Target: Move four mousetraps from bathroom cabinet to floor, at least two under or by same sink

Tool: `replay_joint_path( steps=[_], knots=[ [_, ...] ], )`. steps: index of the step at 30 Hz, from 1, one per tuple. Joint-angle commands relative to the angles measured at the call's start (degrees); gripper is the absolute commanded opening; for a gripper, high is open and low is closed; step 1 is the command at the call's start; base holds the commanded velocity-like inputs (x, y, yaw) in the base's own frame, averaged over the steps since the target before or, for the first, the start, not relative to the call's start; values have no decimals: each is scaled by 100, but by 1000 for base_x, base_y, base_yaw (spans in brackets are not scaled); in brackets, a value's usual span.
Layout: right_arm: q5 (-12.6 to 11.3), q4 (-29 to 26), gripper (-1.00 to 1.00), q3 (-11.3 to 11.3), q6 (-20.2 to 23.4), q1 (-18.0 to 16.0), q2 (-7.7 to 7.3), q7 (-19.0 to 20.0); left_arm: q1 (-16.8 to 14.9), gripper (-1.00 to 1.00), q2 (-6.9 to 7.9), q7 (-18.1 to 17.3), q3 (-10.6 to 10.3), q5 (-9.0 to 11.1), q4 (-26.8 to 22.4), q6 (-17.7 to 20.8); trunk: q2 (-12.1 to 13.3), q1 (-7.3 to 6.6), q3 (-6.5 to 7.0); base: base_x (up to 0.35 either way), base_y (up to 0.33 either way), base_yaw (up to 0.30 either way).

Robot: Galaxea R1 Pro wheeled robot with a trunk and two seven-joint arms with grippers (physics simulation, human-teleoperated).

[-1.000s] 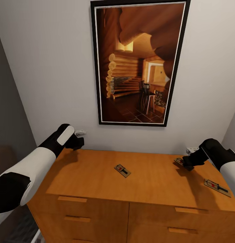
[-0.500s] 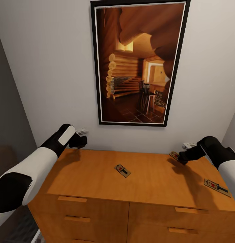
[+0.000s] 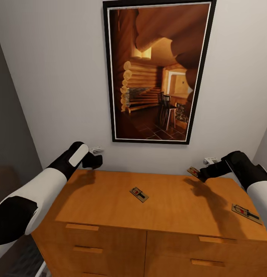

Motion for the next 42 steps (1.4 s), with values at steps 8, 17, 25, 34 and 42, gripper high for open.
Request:
replay_joint_path(
  steps=[8,17,25,34,42],
  knots=[
    [60,-2467,-100,13,35,-6,5,86,-6,-100,2,-1923,-164,56,-10,4,-5,0,-8,0,0,0],
    [31,-2487,-100,-42,38,-6,-38,102,-6,-100,-2,-1923,-166,56,-436,75,-5,0,-8,0,0,0],
    [46,-2496,-100,-41,36,-6,-119,118,-6,-100,-3,-1914,-167,50,-650,271,-5,0,-8,0,0,0],
    [20,-2463,-100,-36,36,0,-77,94,-6,-100,-3,-1914,-165,56,-677,288,-5,0,-8,-34,-4,0],
    [1,-2440,-100,-33,41,0,-32,62,-6,-100,7,-1906,-330,48,-671,302,-5,0,-8,-285,-76,0]
  ],
)
